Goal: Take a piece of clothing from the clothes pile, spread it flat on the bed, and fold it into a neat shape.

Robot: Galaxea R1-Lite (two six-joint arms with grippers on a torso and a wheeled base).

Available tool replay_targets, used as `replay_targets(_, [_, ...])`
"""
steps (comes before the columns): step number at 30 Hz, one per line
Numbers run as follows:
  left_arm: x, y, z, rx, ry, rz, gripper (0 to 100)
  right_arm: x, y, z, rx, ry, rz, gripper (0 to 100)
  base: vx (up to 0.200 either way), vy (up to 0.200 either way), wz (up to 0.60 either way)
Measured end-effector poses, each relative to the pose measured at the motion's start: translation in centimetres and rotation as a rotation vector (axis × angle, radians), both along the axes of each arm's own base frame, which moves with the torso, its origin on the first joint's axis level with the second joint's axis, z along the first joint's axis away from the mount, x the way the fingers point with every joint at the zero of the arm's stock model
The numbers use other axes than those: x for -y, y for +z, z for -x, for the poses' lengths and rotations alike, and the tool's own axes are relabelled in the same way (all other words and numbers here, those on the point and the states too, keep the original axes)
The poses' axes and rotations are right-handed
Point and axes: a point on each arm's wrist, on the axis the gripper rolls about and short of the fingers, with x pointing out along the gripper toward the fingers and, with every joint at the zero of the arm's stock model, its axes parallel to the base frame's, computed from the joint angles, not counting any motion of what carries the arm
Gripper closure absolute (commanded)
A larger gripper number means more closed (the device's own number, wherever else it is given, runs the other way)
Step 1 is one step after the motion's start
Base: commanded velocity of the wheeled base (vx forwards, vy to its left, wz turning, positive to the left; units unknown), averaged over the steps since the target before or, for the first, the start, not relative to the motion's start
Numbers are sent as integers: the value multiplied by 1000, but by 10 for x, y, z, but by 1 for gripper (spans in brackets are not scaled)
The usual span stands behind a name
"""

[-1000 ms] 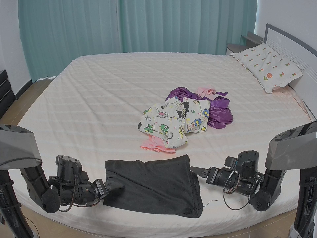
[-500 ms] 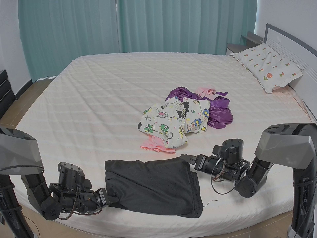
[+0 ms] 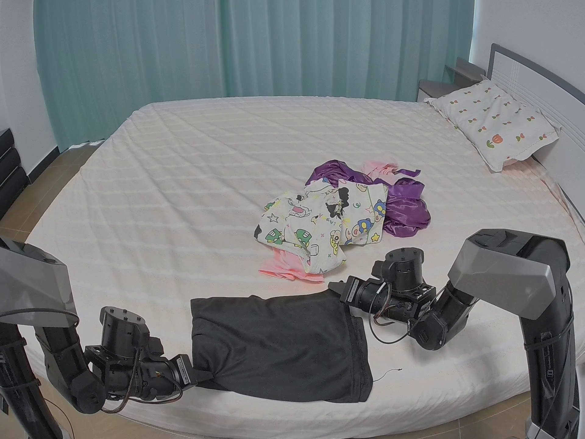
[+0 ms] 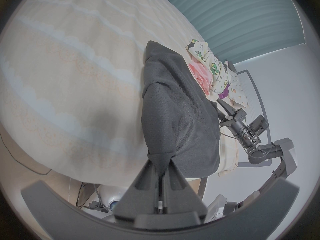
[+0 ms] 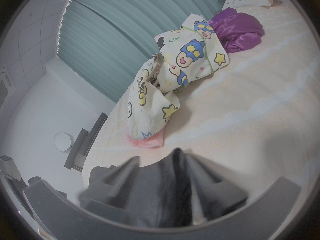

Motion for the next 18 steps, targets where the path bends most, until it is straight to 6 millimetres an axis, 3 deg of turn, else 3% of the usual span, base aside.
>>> replay_targets(18, [-1, -1, 2, -10, 4, -6, 100, 13, 3, -21, 0, -119, -75, 100, 0, 0, 0])
